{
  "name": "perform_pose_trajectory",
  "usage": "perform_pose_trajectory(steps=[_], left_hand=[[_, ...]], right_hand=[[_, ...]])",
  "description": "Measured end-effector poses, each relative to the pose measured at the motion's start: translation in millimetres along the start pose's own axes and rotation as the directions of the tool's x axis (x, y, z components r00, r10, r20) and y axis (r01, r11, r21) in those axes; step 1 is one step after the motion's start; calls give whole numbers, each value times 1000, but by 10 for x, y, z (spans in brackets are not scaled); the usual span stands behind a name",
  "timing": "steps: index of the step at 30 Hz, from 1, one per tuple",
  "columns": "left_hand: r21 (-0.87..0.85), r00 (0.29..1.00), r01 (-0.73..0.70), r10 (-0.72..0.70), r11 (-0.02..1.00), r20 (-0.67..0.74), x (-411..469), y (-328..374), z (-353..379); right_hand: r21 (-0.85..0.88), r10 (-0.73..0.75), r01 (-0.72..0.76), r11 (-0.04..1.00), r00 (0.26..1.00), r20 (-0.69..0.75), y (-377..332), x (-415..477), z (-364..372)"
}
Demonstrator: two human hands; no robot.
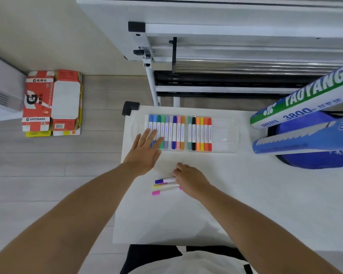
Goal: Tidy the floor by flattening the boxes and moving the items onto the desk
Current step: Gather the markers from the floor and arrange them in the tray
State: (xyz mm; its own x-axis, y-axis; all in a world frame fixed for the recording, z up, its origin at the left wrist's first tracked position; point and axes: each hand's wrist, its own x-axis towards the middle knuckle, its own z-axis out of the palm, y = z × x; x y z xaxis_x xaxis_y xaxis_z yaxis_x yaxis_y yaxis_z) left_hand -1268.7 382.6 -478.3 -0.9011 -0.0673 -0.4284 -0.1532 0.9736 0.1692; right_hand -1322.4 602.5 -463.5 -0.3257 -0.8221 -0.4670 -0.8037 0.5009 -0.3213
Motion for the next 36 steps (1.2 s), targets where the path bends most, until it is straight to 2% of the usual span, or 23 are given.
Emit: perform_pose_trajectory(steps=[4,7,9,12,16,20,24,29,32,36], left_hand=[[-7,1000,-28,28,1000,-3,155,118,-58],[-6,1000,-9,9,1000,3,305,237,-91],[1,1000,13,-13,1000,21,400,348,-109],[-14,997,16,-15,1000,77,508,557,-97],[-20,976,82,-77,996,206,588,740,-32],[-44,954,70,-54,997,294,617,734,-107],[-49,930,68,-45,997,365,629,729,-193],[-27,895,95,-74,995,440,649,765,-261],[-17,880,110,-90,994,467,656,777,-284],[-24,875,115,-90,993,476,656,786,-295]], right_hand=[[254,232,-207,945,970,-72,277,-185,-113],[536,498,-397,745,866,-51,578,-323,-262],[688,619,-432,583,785,-31,788,-366,-327],[795,703,-439,419,711,21,1035,-374,-418],[855,707,-410,318,704,75,1261,-317,-485],[869,686,-398,293,721,99,1391,-235,-516],[849,670,-398,346,739,73,1464,-160,-570],[847,666,-400,349,742,76,1510,-52,-634],[838,676,-411,359,734,70,1522,-4,-657],[800,667,-425,423,744,43,1546,31,-665]])
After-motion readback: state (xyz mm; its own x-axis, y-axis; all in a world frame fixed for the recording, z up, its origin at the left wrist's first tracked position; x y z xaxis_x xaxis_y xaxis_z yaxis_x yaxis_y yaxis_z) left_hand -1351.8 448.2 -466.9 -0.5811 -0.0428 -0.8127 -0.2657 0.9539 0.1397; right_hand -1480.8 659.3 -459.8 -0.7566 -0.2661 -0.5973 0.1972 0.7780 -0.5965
